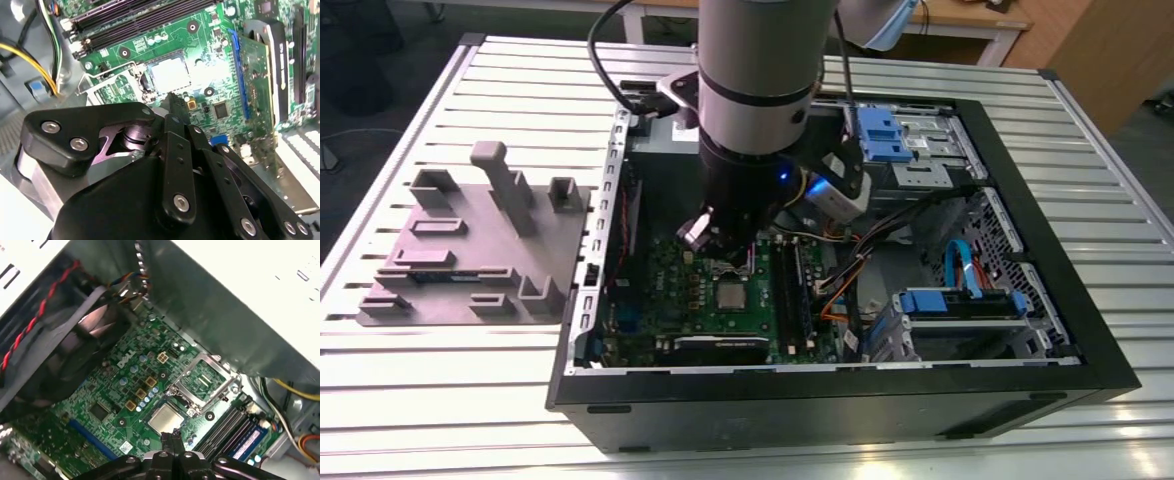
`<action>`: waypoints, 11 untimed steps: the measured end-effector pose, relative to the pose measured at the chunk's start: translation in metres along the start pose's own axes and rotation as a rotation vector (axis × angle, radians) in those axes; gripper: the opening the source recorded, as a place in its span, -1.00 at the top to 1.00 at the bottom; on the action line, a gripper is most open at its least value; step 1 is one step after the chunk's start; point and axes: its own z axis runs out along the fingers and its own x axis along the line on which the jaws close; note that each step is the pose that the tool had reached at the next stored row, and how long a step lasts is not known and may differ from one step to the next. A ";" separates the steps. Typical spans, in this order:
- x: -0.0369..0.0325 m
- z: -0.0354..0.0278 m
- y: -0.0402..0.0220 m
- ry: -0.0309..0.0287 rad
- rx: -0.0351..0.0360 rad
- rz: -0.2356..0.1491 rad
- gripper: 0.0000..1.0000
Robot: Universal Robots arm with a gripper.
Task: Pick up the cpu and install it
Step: 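Close the cpu cover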
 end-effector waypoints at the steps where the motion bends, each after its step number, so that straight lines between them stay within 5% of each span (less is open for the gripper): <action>1: 0.0000 0.0002 0.0000 0.0002 -0.0001 -0.019 0.80; 11: 0.0000 0.0018 0.0000 0.0019 -0.0011 -0.201 0.80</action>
